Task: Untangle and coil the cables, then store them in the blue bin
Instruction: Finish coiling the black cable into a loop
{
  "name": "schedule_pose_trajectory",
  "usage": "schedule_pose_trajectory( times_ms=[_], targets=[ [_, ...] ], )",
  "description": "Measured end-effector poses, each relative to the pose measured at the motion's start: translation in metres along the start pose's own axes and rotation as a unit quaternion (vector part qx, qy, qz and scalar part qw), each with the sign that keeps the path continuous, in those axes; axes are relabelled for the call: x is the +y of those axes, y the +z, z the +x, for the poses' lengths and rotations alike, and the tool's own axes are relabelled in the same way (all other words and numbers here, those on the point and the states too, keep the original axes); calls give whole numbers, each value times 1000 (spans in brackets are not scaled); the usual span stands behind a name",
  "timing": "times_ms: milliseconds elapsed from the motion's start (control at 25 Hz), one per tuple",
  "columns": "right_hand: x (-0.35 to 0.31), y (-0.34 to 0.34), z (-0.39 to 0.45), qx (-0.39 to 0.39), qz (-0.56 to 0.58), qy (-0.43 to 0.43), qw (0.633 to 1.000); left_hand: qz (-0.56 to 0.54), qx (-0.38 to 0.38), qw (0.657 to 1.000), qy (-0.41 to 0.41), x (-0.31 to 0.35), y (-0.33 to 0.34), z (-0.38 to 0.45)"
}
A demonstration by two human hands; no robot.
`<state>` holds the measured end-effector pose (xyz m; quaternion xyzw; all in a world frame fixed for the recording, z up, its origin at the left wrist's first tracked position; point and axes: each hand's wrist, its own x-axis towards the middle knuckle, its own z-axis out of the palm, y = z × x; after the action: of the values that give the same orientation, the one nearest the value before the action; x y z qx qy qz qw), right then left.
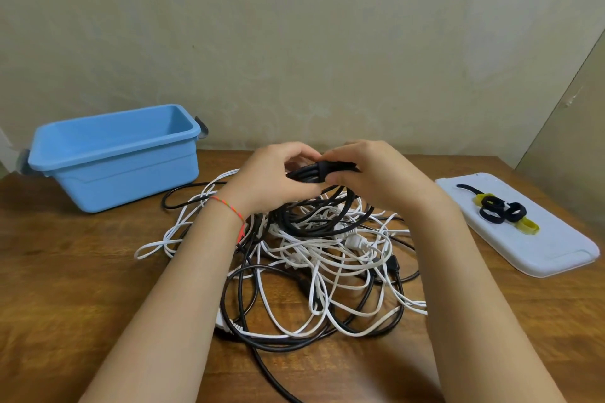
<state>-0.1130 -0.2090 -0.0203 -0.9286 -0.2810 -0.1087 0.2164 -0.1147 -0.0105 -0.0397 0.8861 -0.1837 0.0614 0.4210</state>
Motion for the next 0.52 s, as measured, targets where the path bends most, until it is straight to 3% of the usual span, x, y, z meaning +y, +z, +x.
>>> schedule_pose_trajectory(
  times_ms=[120, 320, 520],
  targets=[
    [7, 11, 8, 26, -33, -1, 999, 81, -26, 996, -24, -9, -4, 2],
    [3, 14, 8, 99, -19, -23, 995, 31, 119, 992, 10, -12, 7, 6],
    [-15, -18, 6, 170, -42, -71, 982, -29, 164, 984, 60, 12, -4, 8]
  ],
)
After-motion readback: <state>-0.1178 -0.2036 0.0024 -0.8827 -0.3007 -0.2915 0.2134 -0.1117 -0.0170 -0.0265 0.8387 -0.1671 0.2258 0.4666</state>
